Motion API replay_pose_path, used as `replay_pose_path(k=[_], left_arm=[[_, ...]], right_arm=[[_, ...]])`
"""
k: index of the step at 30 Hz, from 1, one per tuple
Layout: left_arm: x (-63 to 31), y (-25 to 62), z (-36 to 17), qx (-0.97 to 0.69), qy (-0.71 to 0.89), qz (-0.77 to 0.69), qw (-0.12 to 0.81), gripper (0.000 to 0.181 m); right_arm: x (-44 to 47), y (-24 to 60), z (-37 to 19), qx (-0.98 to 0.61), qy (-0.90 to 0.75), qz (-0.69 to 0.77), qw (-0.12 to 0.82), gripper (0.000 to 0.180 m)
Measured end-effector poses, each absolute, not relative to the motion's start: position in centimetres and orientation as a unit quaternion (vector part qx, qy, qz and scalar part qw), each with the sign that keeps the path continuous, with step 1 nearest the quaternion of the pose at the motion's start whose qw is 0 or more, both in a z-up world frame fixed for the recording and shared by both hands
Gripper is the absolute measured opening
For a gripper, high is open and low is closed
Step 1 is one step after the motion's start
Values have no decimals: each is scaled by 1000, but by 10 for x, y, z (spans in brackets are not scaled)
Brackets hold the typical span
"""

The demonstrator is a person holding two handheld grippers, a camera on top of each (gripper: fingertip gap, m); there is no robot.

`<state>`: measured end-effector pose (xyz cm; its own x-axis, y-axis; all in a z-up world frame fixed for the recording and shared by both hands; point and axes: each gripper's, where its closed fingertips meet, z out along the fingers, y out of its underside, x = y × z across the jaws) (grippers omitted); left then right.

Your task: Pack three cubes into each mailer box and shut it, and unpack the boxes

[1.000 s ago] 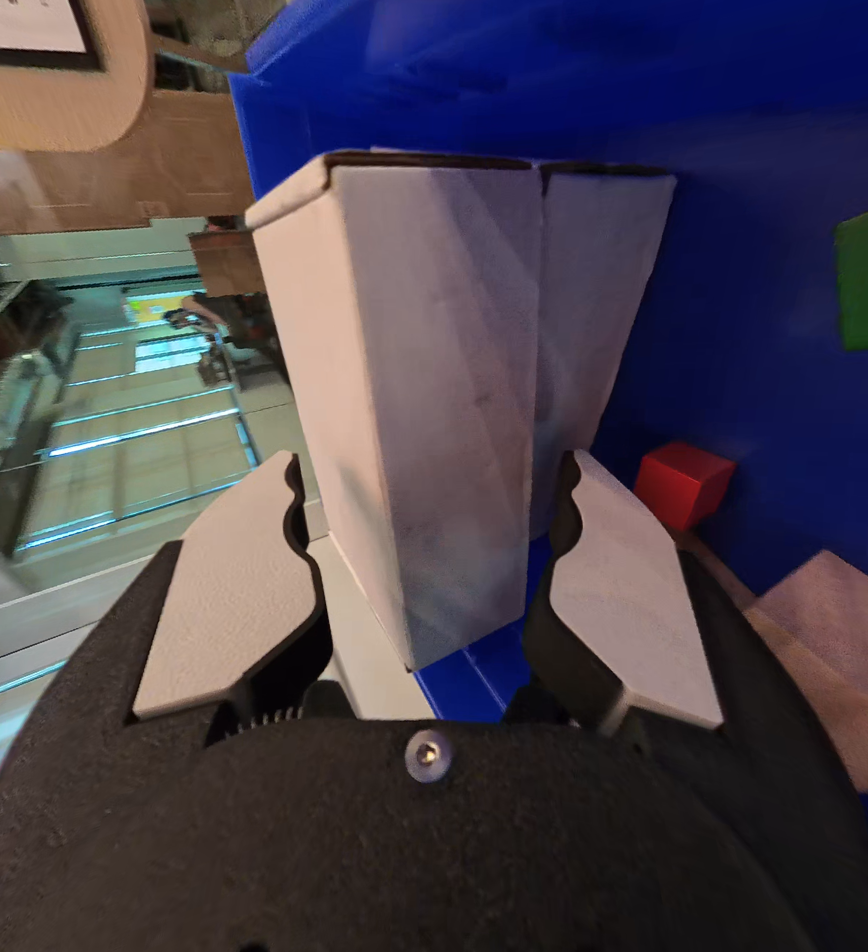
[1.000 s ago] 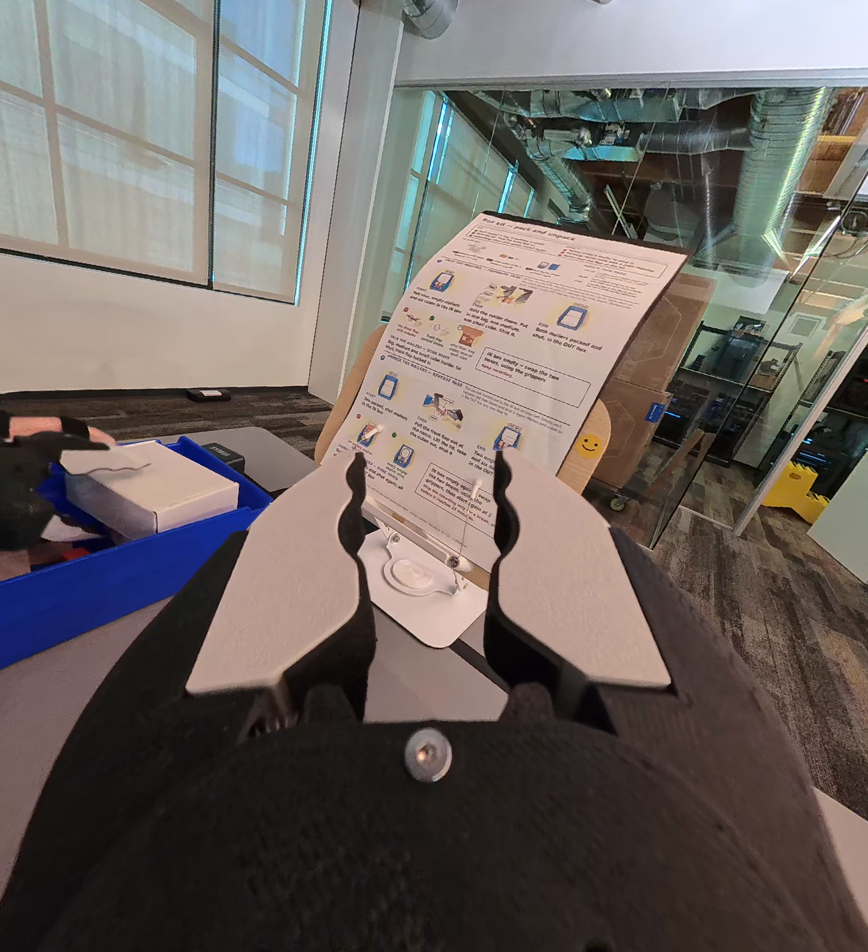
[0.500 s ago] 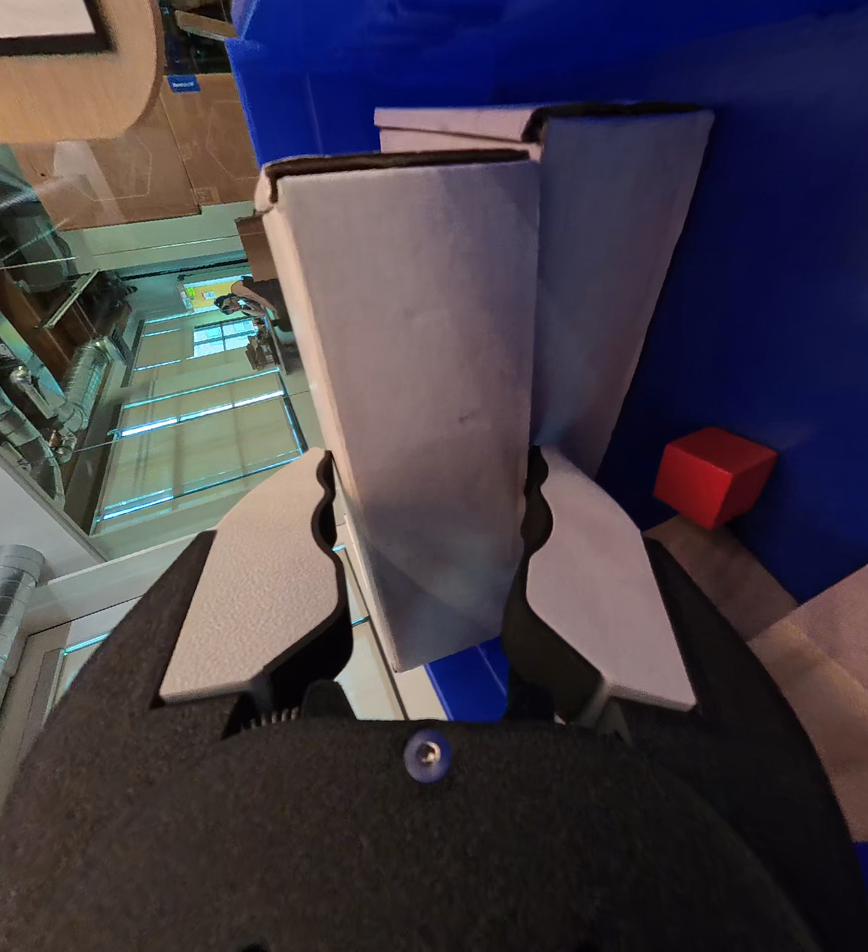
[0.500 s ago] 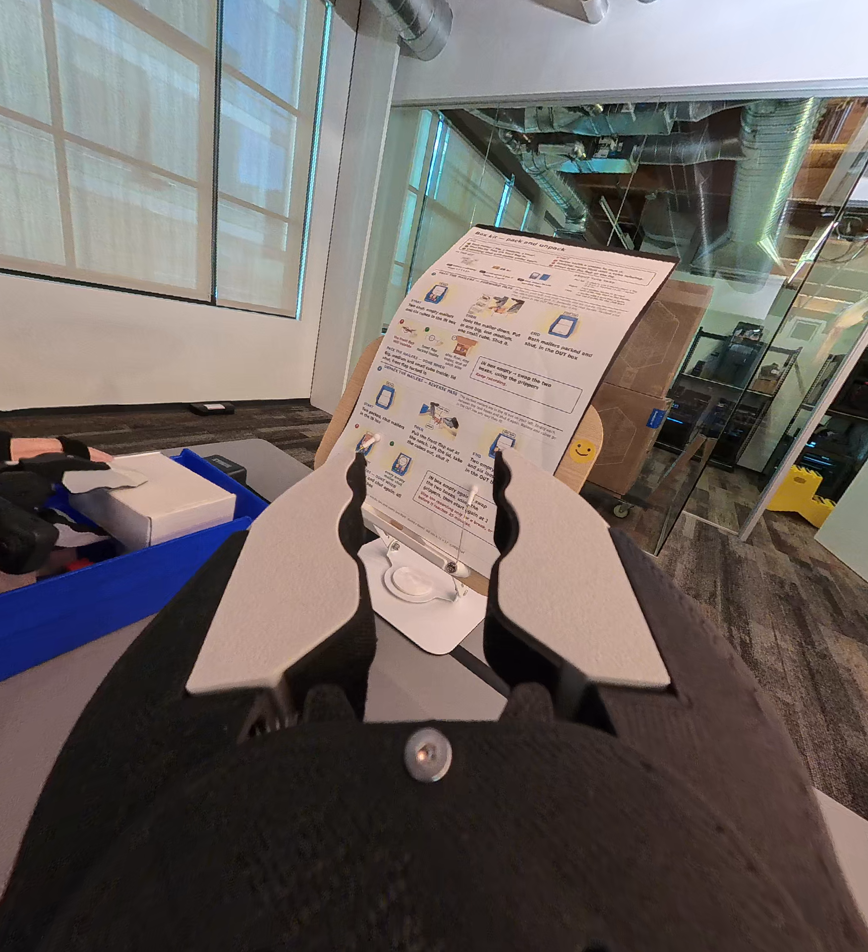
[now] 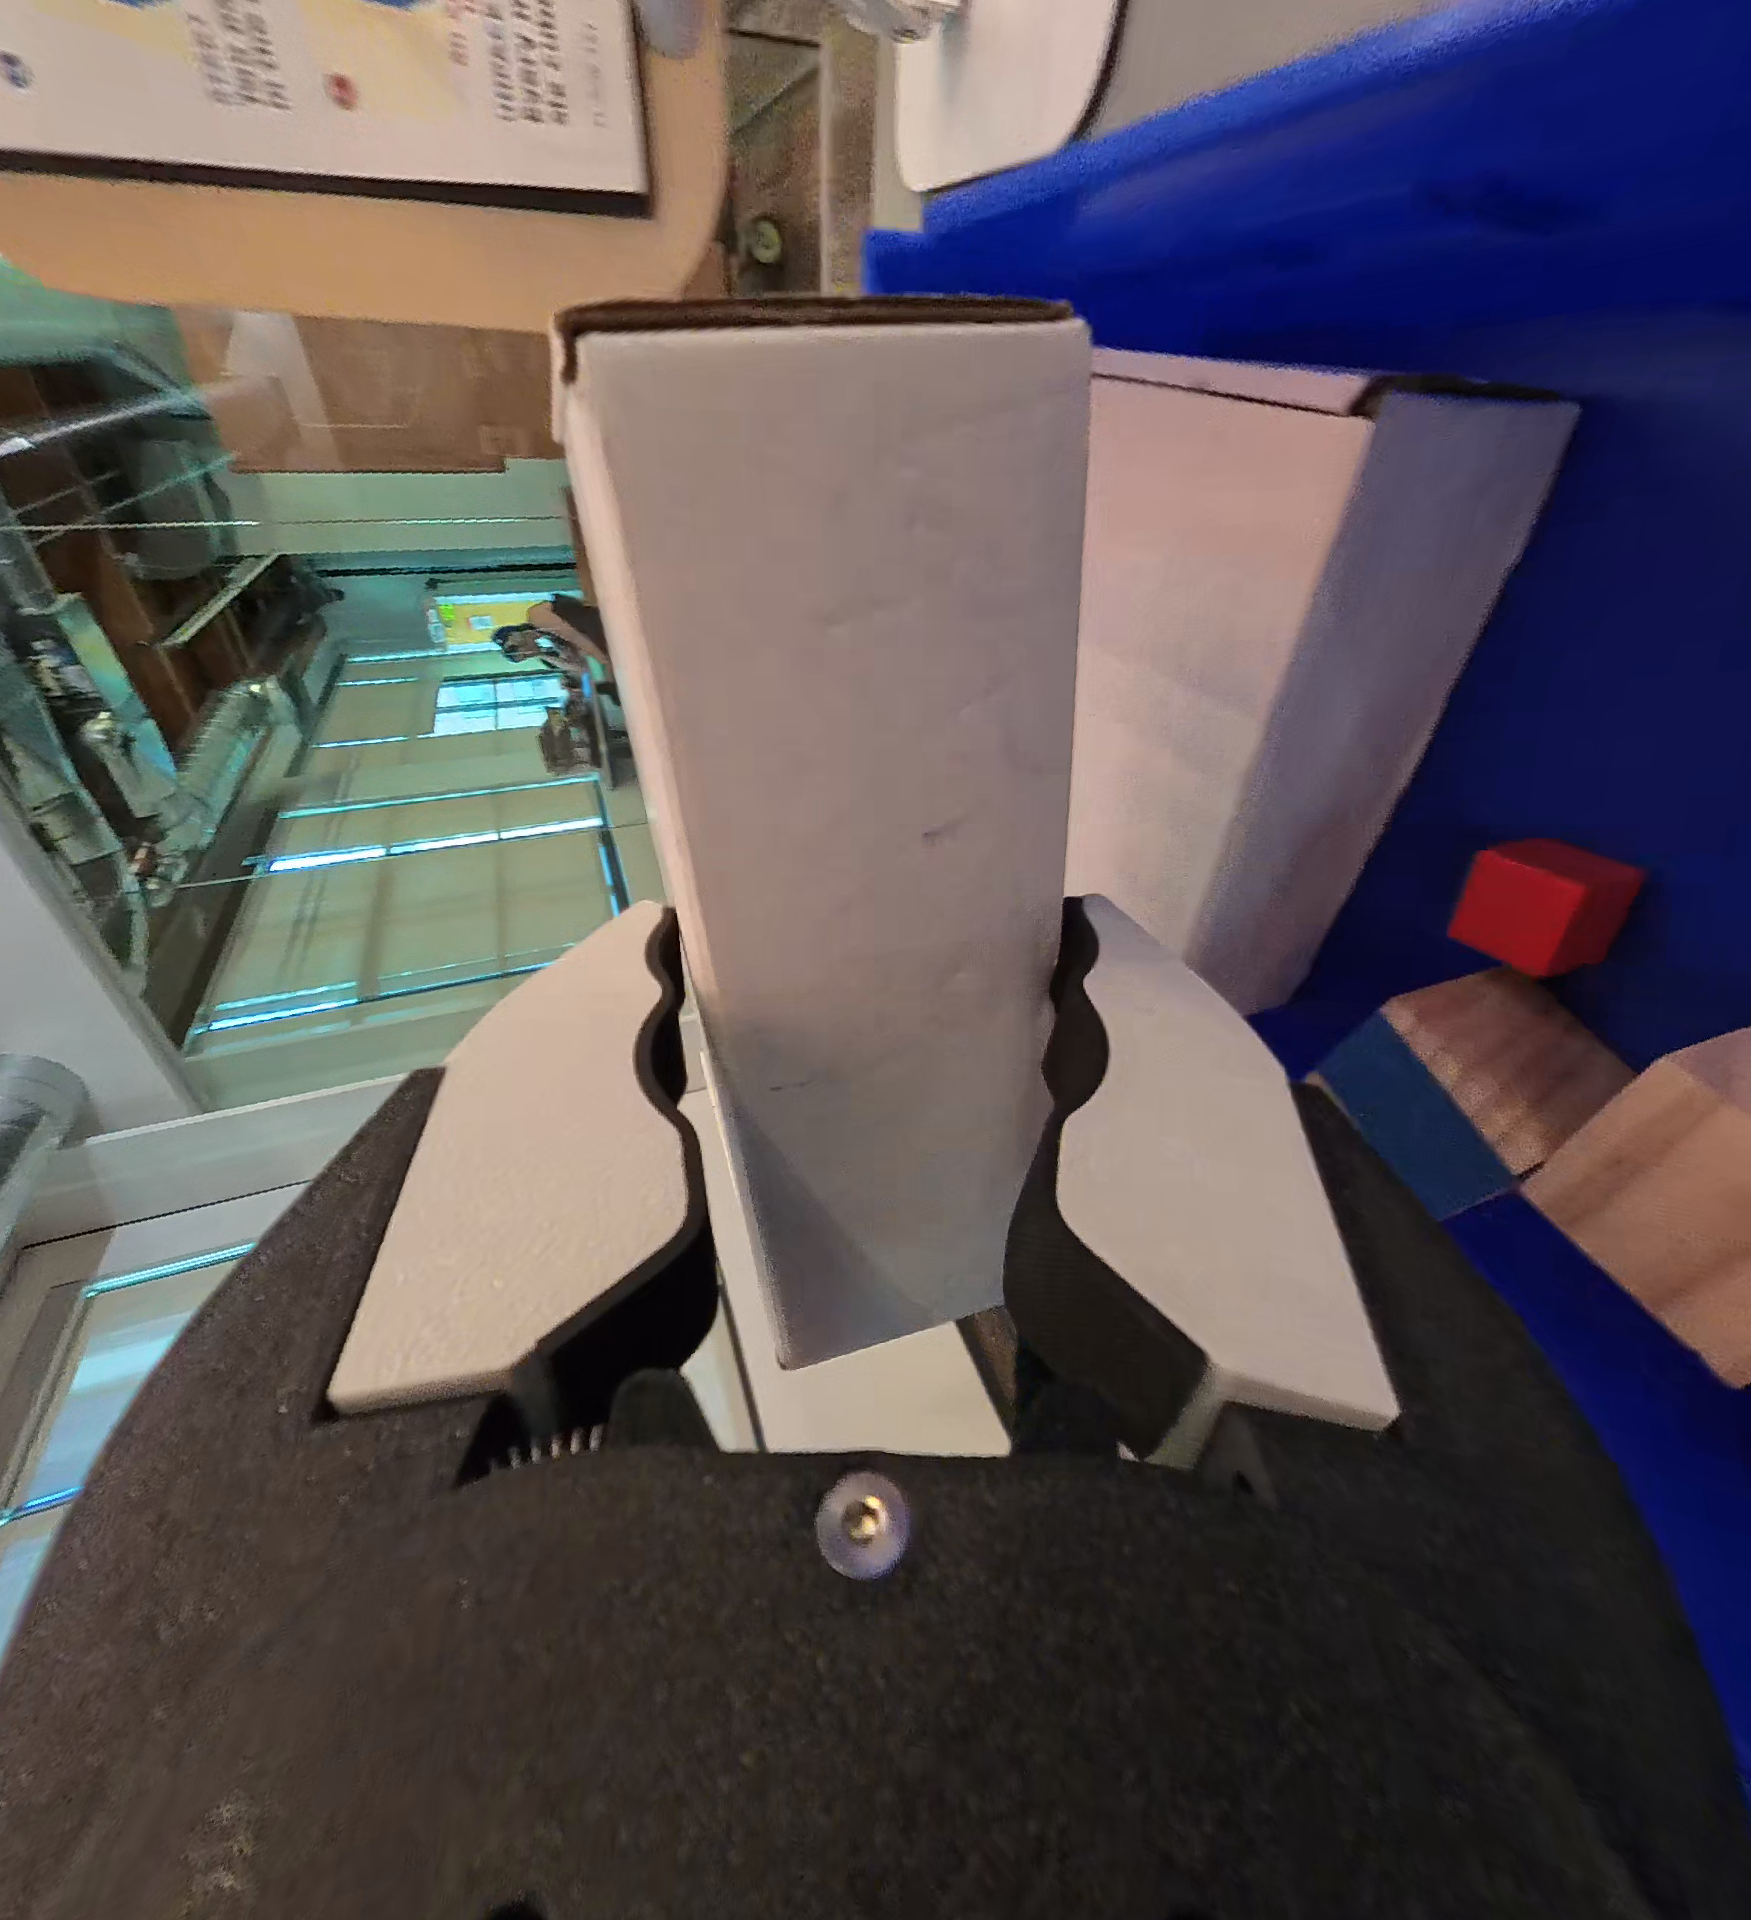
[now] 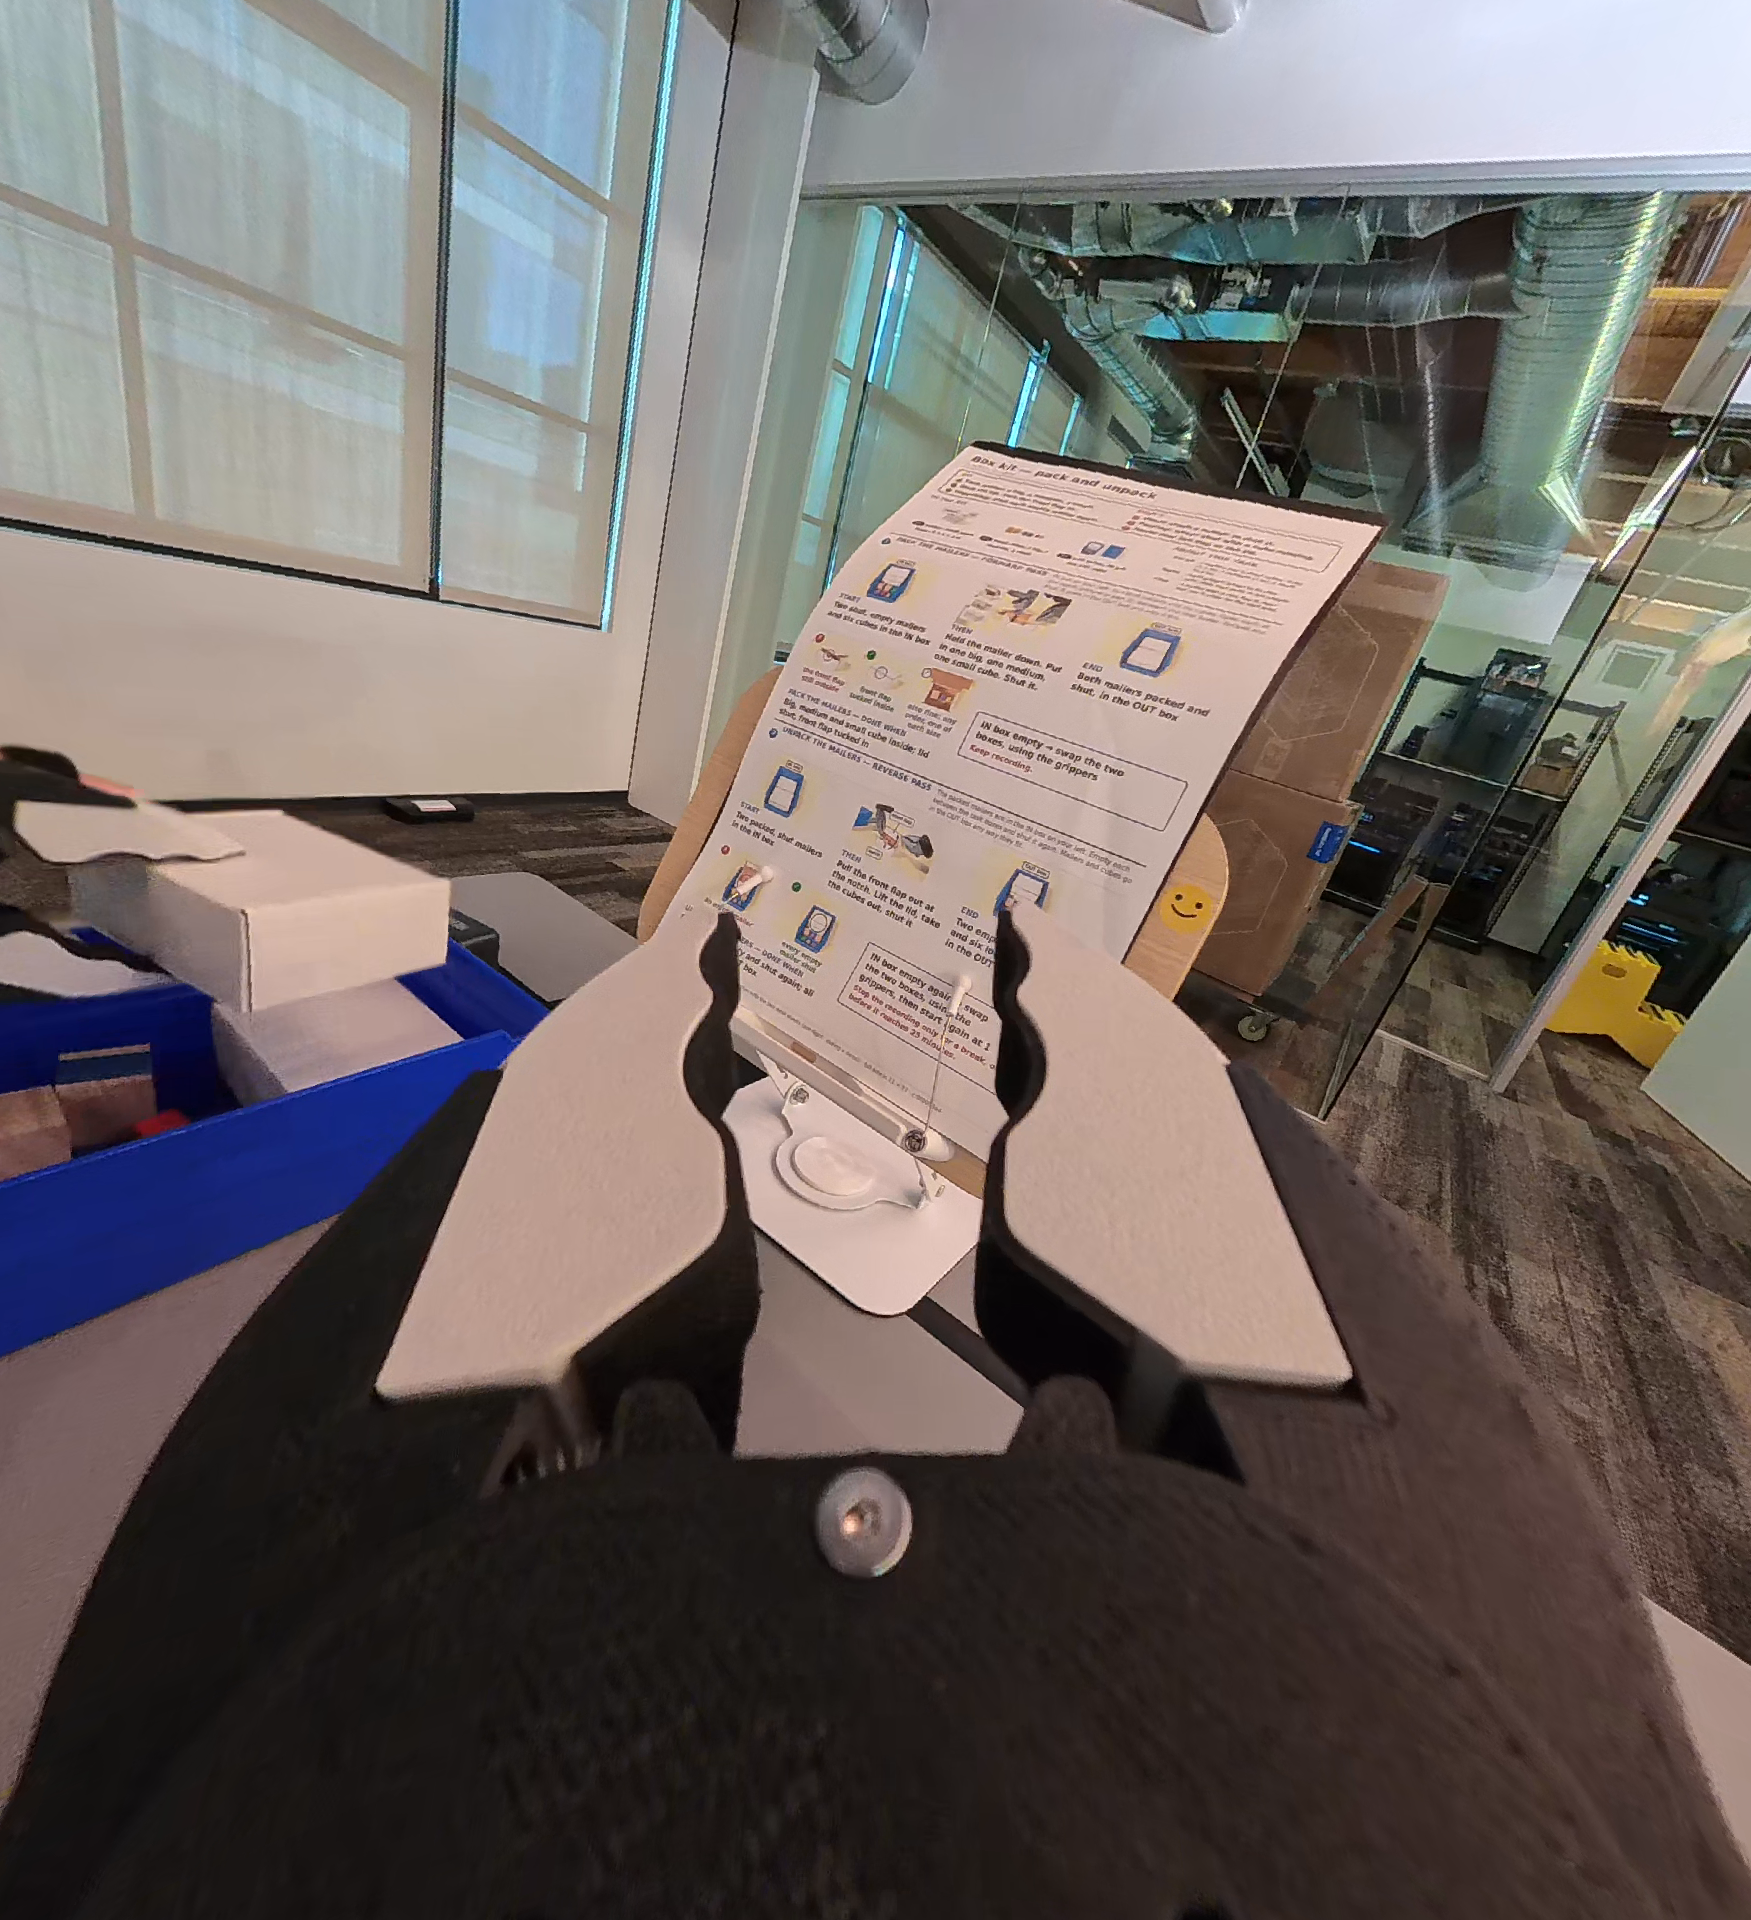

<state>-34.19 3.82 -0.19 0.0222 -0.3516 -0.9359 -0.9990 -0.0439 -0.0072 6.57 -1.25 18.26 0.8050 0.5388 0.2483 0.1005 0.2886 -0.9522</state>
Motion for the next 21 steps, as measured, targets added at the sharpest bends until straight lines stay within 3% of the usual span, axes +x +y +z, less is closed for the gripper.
replay_pose_path(k=[9,15,21], left_arm=[[-232,3,53,-565,604,357,433,68],[-121,-24,15,-502,676,329,428,68],[-77,-19,-47,-514,687,321,401,67]], right_arm=[[87,-21,191,-575,-261,127,765,48],[104,-33,199,-571,-251,128,771,48],[113,-38,200,-568,-248,136,773,48]])
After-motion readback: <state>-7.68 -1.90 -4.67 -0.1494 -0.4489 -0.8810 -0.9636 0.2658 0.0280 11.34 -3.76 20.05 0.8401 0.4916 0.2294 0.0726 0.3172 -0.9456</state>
